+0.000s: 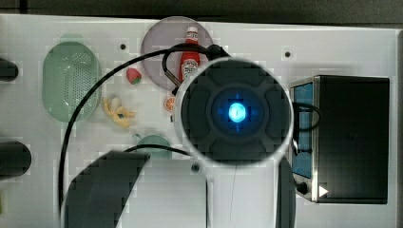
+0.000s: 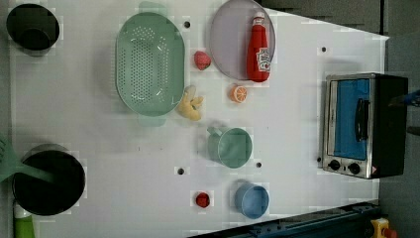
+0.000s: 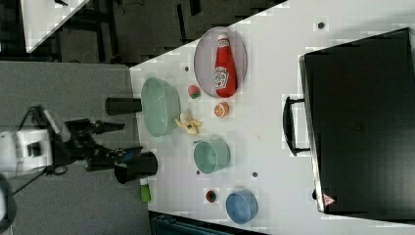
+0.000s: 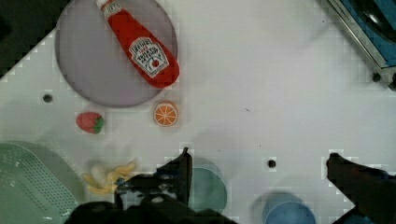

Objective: Pick ketchup from plate and place it on table.

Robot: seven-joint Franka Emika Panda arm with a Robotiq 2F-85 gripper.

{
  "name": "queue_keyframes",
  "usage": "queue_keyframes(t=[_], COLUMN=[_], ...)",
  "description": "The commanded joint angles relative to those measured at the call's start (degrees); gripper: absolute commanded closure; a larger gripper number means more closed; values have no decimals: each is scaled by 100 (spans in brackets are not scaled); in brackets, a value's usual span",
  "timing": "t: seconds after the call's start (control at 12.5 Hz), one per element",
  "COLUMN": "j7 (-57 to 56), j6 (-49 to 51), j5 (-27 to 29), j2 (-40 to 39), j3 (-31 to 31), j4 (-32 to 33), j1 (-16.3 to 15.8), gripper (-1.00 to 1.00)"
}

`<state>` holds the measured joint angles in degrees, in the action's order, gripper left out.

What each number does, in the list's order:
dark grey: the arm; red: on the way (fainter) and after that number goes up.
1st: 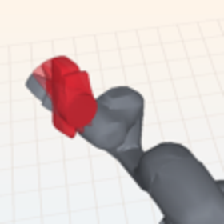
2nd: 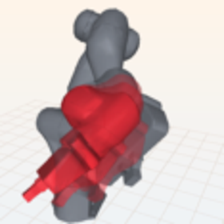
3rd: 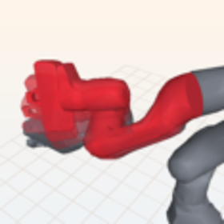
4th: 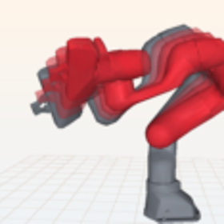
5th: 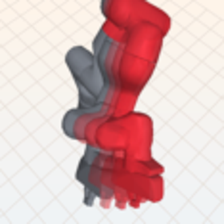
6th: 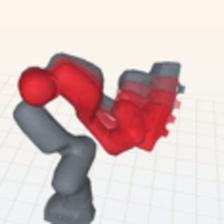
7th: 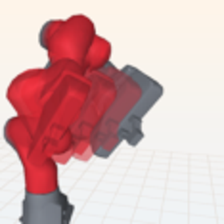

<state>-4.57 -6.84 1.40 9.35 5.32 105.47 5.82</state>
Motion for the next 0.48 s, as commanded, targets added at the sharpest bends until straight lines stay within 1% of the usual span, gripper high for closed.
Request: queue_keyframes(t=[0.08,0.32,0.48], j7=[-986,-1482,-1550], j6=[-175,-424,-674], j5=[-5,-5,-6], j2=[-524,-991,-1341], j3=[39,68,138], j4=[72,56,33], j1=[47,-15,-39], gripper=[-100,-100,-100])
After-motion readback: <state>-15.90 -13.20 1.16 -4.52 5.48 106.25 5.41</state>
